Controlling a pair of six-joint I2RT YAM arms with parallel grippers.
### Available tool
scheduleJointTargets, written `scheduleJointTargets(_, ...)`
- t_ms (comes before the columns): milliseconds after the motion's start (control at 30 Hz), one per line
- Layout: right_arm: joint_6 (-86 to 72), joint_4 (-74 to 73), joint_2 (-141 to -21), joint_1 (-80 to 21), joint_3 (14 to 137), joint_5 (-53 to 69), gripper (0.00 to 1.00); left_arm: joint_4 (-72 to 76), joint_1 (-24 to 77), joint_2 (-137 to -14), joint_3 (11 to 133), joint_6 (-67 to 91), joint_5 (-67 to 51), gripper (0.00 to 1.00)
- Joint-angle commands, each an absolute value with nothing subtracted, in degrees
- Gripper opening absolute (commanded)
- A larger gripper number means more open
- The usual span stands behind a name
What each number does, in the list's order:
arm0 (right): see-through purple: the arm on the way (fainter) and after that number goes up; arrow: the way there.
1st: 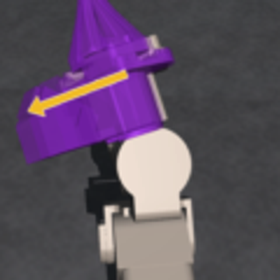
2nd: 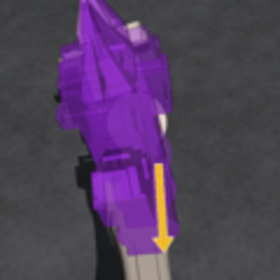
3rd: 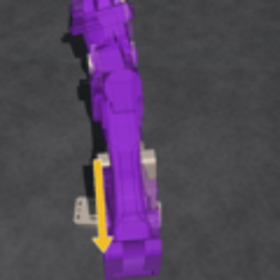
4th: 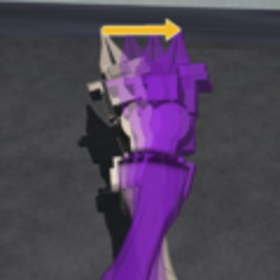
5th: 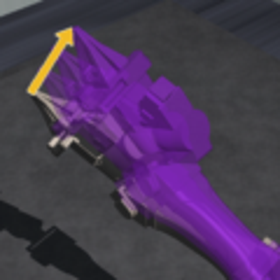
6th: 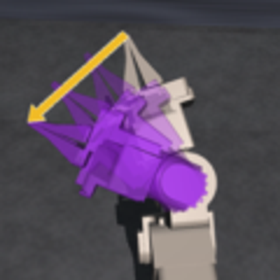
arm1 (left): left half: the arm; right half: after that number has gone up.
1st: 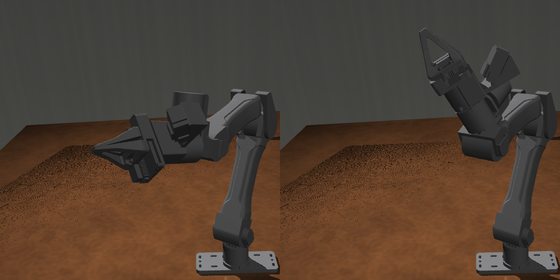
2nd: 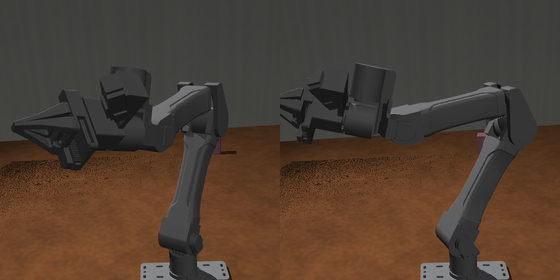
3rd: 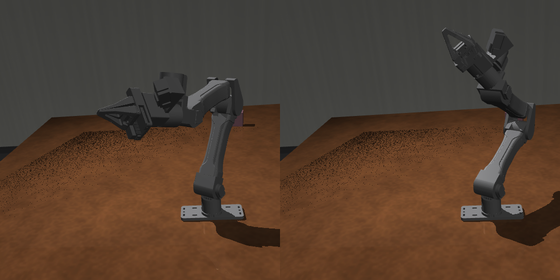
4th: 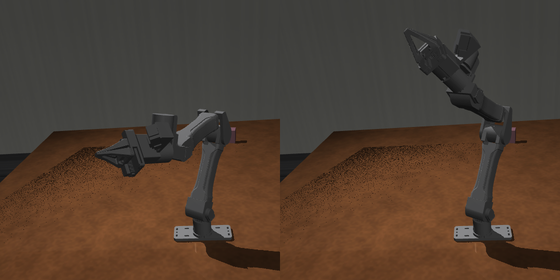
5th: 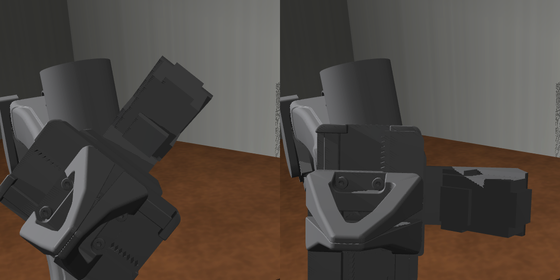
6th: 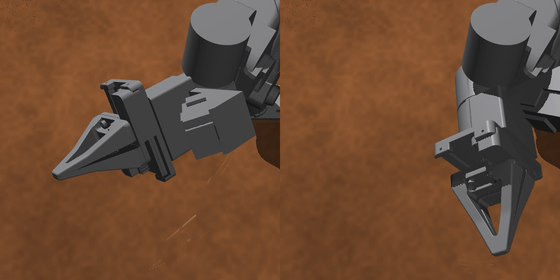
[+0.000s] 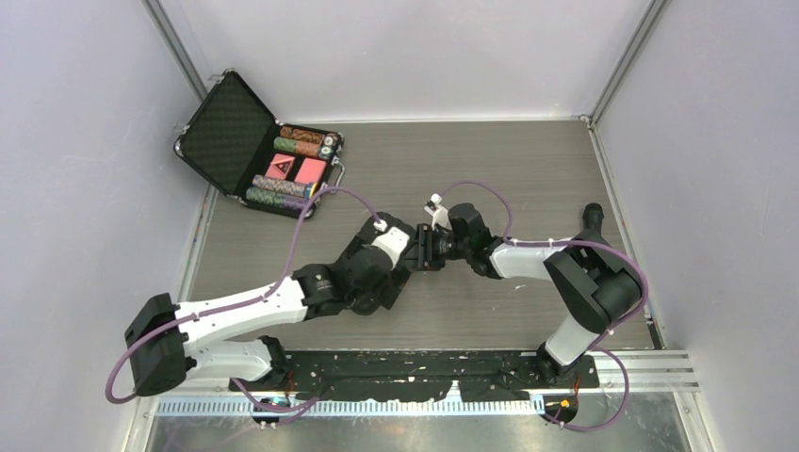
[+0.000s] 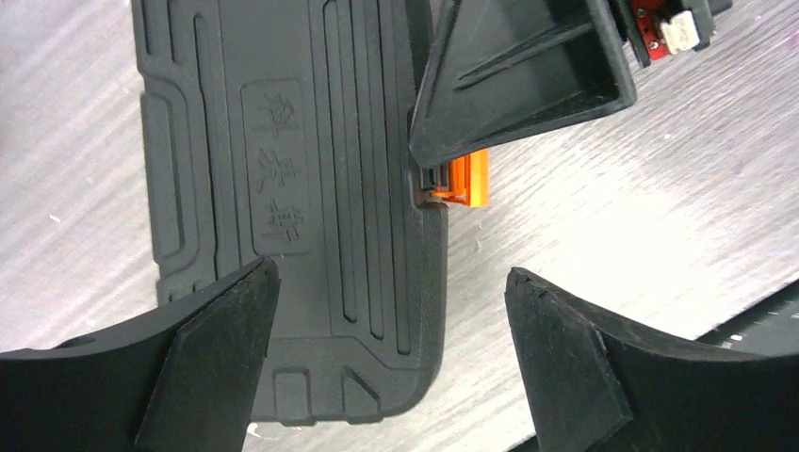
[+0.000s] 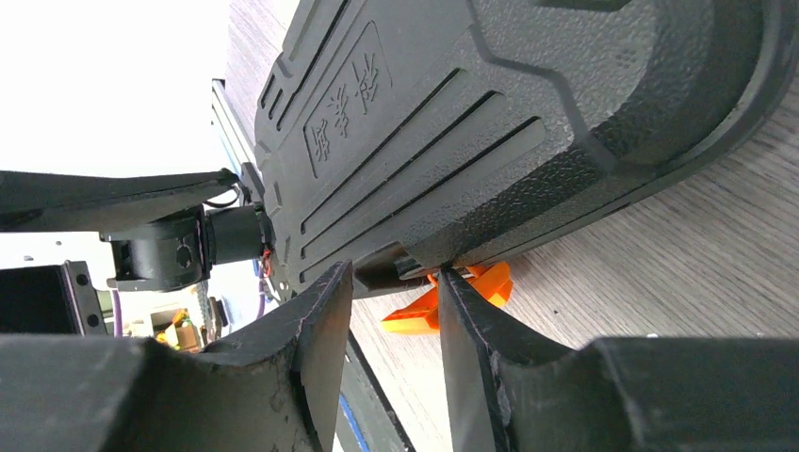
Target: Pack the tool kit
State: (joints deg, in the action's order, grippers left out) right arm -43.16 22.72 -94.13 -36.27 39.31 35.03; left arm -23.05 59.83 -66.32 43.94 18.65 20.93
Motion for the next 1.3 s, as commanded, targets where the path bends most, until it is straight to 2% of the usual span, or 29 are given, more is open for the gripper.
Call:
scheduleJointTargets(0,-44.0,27.9,-94.8,-36.7,40.3,33.7,0.43,-15.3,64.8,-70.0,45.5,13.6,33.4,0.92)
scheduleJointTargets(100,-44.2,28.1,-94.9,-36.7,40.3,33.7,0.43,-16.1,67.2,-75.0,48.8,13.1,37.6,0.93)
scheduleJointTargets(167,-44.3,28.2,-95.0,-36.7,40.2,33.6,0.43,-18.3,68.1,-78.6,52.6,13.8,39.9,0.97)
scheduleJointTargets(367,-44.5,28.2,-94.9,-36.7,40.2,33.7,0.43,-26.5,69.1,-88.0,60.0,17.1,44.8,0.98)
scheduleJointTargets(667,-45.0,28.5,-95.0,-36.7,40.4,33.7,0.43,-30.7,69.4,-91.4,61.7,18.5,41.9,0.98)
scheduleJointTargets(833,-45.3,28.7,-95.1,-36.7,40.6,33.6,0.43,-32.9,69.5,-93.2,61.8,19.0,44.2,0.98)
scheduleJointTargets(1267,-46.0,30.1,-94.2,-36.7,39.9,33.2,0.43,-33.2,67.4,-94.9,63.7,20.2,47.6,0.76)
